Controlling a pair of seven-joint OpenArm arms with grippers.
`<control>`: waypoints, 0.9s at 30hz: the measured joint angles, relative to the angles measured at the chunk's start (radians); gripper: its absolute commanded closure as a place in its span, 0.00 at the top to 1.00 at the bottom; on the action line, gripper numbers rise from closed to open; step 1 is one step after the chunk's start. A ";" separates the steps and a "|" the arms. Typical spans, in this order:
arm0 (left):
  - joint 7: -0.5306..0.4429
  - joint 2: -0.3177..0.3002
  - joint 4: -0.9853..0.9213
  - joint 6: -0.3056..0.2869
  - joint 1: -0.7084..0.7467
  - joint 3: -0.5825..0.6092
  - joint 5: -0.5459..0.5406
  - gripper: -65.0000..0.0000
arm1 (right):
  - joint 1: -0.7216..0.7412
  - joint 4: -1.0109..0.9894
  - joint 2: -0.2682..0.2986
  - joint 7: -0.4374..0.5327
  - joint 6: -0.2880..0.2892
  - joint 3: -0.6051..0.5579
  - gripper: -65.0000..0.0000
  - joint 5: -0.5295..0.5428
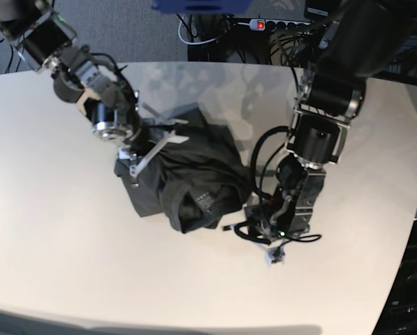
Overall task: Fold the T-shirt properly
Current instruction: 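Press the folded shirt flat with both grippers, squaring its sides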
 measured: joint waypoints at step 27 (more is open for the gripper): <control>0.348 -0.091 0.452 0.007 0.073 -0.012 -0.126 0.03 | 0.006 0.007 -0.051 -0.041 0.003 -0.006 0.01 -0.290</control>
